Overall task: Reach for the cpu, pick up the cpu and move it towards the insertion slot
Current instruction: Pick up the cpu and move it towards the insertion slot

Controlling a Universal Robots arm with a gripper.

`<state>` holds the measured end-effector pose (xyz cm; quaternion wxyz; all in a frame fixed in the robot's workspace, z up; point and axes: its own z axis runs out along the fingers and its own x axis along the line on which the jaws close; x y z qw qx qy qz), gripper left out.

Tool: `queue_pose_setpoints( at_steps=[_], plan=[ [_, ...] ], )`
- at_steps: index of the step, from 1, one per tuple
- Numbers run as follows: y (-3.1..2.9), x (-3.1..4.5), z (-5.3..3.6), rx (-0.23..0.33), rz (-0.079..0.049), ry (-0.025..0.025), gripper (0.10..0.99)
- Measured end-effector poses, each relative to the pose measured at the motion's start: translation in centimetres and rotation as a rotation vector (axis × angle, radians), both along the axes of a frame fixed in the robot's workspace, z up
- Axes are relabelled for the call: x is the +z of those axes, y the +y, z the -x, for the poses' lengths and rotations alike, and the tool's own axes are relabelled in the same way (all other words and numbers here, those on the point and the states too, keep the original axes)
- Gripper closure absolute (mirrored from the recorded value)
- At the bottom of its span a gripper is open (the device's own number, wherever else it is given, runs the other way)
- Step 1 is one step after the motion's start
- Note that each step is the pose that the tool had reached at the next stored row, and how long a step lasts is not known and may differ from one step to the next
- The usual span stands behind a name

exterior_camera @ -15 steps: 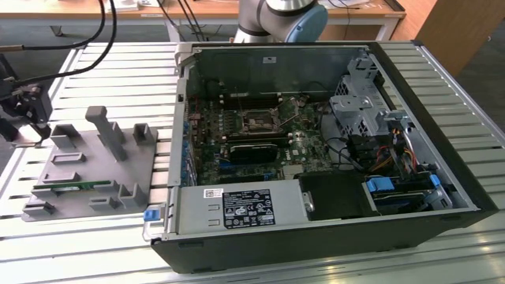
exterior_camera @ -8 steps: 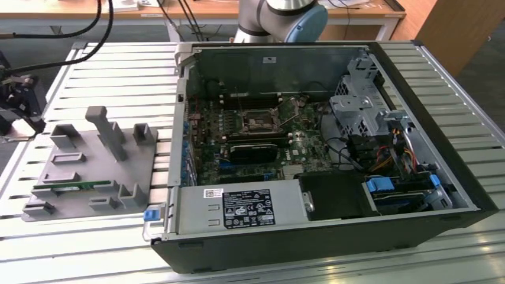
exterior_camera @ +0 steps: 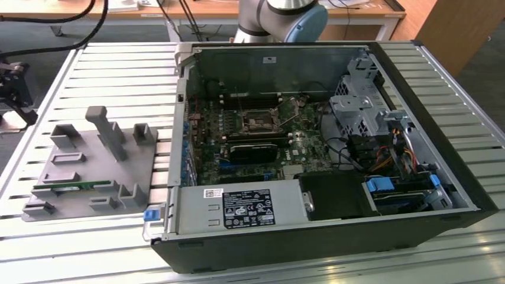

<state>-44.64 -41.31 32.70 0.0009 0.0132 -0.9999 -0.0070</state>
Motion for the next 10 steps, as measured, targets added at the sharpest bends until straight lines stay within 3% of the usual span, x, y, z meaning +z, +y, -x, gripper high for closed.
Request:
queue_pose_setpoints(
  at_steps=[10],
  plan=[
    [0.14,3.49,0.0,0.0,0.004,-0.0001,0.549]
  ],
)
